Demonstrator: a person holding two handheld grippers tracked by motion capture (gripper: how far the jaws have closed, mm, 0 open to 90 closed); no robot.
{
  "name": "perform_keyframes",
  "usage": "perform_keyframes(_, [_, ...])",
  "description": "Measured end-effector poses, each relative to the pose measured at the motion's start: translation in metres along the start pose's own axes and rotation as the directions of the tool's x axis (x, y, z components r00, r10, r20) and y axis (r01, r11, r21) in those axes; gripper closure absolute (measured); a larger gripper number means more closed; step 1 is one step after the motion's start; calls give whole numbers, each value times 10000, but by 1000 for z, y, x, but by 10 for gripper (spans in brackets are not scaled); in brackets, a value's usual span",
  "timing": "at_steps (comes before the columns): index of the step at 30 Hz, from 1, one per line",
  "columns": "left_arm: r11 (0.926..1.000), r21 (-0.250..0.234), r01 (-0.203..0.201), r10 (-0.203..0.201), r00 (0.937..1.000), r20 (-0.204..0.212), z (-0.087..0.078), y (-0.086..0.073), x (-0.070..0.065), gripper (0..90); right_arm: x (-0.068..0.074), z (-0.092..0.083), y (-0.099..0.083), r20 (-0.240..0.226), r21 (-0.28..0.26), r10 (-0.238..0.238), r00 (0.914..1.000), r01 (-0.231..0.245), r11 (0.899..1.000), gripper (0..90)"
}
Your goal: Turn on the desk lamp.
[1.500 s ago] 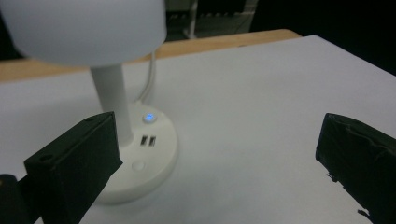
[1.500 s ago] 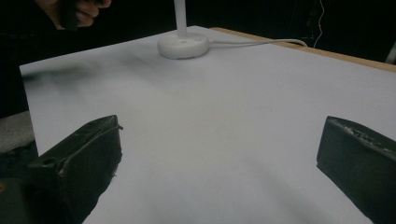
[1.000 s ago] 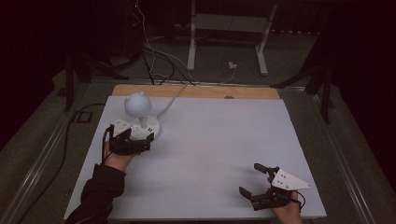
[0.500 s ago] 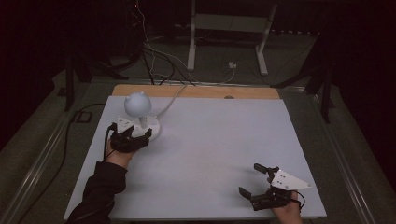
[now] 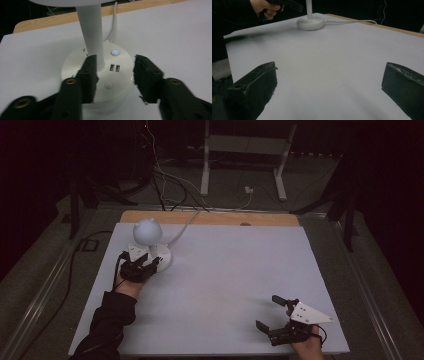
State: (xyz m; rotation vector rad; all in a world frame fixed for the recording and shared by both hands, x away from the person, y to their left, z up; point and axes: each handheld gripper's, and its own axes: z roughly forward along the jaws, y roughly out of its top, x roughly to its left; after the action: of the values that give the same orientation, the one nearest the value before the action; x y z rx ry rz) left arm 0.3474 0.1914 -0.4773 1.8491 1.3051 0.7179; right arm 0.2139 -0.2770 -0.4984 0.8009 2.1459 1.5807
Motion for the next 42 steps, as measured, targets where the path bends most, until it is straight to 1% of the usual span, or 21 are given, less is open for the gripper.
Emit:
perform_keyframes(2, [10000,60,33,-33,10000,87,2,-1,1,615,0,0,0,1,-24,-9,10000,9,10000,0])
perform_keyframes(4, [9999,79,79,-80,10000,58,3,-2,2,664,0,0,0,3,-1,41,10000,-41,10000,0])
perform_keyframes(5, [9999,103,116,-117,9998,147,4,-2,3,681,0,0,0,3,16,15,10000,-15,10000,0])
perform_keyframes(6, [9999,114,77,-79,9999,120,5,-2,3,706,0,0,0,-3,22,-12,10000,12,10000,0])
perform_keyframes(10, [9998,166,125,-128,9997,207,7,-3,7,806,0,1,0,-25,37,32,10000,-32,10000,0])
perform_keyframes(12, [9998,220,39,-45,9996,268,10,-4,8,808,0,1,-1,-36,82,17,10000,-17,10000,0])
perform_keyframes(14, [9997,242,20,-27,9995,314,11,-6,9,848,0,1,0,-42,65,-13,10000,14,10000,0])
perform_keyframes(15, [9996,264,95,-105,9993,366,12,-6,10,852,0,1,0,-52,43,10,10000,-10,10000,0])
perform_keyframes(16, [9995,309,86,-98,9991,401,13,-7,10,881,0,1,0,-56,58,44,10000,-44,10000,0])
perform_keyframes(18, [9994,341,56,-72,9988,491,15,-7,12,898,0,1,0,-46,84,23,10000,-22,10000,0])
perform_keyframes(20, [9993,383,21,-39,9989,463,16,-8,13,900,0,1,0,-58,58,36,10000,-36,10000,0])
perform_keyframes(22, [9992,397,25,-47,9984,561,17,-9,12,900,0,1,-1,-71,84,27,10000,-27,10000,0])
perform_keyframes(23, [9989,452,-79,51,9980,626,18,-9,12,900,0,1,0,-74,81,14,10000,-14,10000,0])
perform_keyframes(24, [9988,449,-201,174,9980,607,19,-10,11,900,0,1,0,-74,81,14,10000,-14,10000,0])
perform_keyframes(26, [9977,504,-450,426,9980,476,21,-11,9,900,0,1,-1,-90,87,71,9999,-70,9999,0])
perform_keyframes(30, [9969,566,-543,519,9977,427,25,-12,9,900,0,1,0,-123,92,41,9999,-40,10000,0])
perform_keyframes(32, [9971,572,-498,477,9982,375,26,-13,11,900,0,1,0,-122,81,62,9999,-61,9999,0])
perform_keyframes(36, [9952,683,-707,686,9971,324,29,-15,11,900,0,1,-1,-138,110,54,9999,-53,9999,0])
perform_keyframes(42, [9959,600,-675,653,9971,380,30,-17,13,900,0,1,0,-130,103,37,9999,-35,9999,0])
